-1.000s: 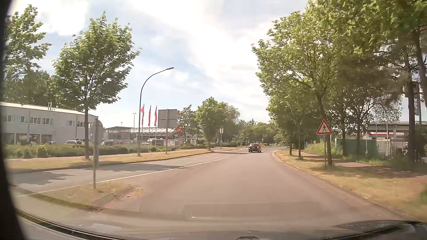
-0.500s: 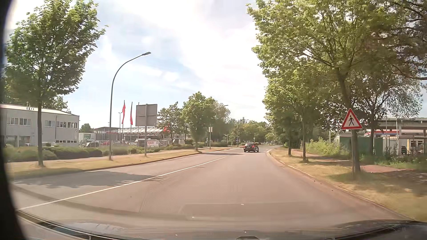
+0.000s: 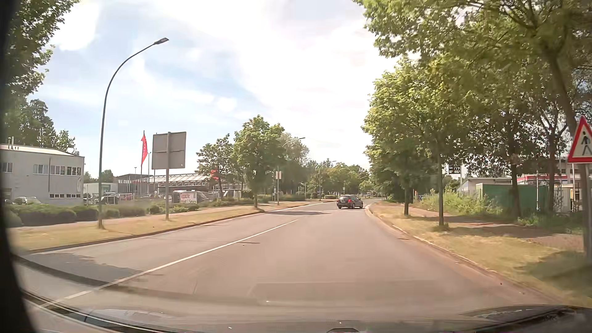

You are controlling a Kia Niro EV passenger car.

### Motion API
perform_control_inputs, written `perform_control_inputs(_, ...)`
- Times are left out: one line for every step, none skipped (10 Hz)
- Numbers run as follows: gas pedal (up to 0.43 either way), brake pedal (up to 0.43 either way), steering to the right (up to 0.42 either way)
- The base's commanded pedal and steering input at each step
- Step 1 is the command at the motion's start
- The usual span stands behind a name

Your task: Follow the waypoints while adhering to traffic rules and regulations

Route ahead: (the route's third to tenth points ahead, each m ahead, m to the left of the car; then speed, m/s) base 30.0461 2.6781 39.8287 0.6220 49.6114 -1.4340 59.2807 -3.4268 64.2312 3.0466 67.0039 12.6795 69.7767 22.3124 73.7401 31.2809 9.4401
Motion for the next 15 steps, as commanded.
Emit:
perform_control_inputs(0.248, 0.0, 0.028)
perform_control_inputs(0.248, 0.0, 0.028)
perform_control_inputs(0.24, 0.0, 0.028)
perform_control_inputs(0.228, 0.0, 0.028)
perform_control_inputs(0.228, 0.0, 0.027)
perform_control_inputs(0.22, 0.0, 0.027)
perform_control_inputs(0.209, 0.0, 0.027)
perform_control_inputs(0.197, 0.0, 0.025)
perform_control_inputs(0.177, 0.0, 0.024)
perform_control_inputs(0.157, 0.0, 0.022)
perform_control_inputs(0.157, 0.0, 0.021)
perform_control_inputs(0.157, 0.0, 0.02)
perform_control_inputs(0.157, 0.0, 0.017)
perform_control_inputs(0.157, 0.0, 0.015)
perform_control_inputs(0.157, 0.0, 0.013)
